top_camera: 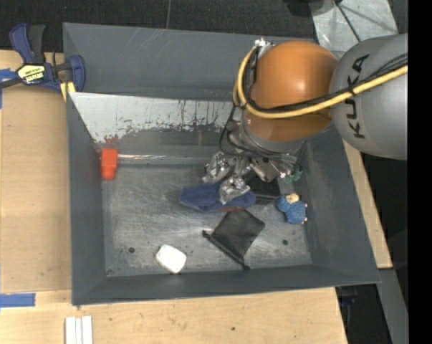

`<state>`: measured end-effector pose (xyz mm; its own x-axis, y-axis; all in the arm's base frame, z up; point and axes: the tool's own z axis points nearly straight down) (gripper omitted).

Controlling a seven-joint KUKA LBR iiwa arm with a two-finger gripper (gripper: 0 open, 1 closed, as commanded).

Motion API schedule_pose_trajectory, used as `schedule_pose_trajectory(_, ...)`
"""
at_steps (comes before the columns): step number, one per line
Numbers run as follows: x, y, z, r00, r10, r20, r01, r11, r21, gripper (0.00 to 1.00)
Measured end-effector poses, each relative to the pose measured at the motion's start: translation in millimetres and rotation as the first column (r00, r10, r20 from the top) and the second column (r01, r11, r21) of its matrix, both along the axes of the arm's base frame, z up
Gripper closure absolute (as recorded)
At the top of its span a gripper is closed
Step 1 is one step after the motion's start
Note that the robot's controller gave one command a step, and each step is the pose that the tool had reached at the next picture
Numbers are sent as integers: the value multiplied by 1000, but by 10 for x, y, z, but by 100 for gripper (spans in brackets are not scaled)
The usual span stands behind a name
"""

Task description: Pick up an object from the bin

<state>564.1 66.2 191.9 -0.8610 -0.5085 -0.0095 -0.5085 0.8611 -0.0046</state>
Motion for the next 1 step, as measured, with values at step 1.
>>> schedule_pose_trajectory(1,-134,-393,231,879,477,-6,-477,879,-3,100)
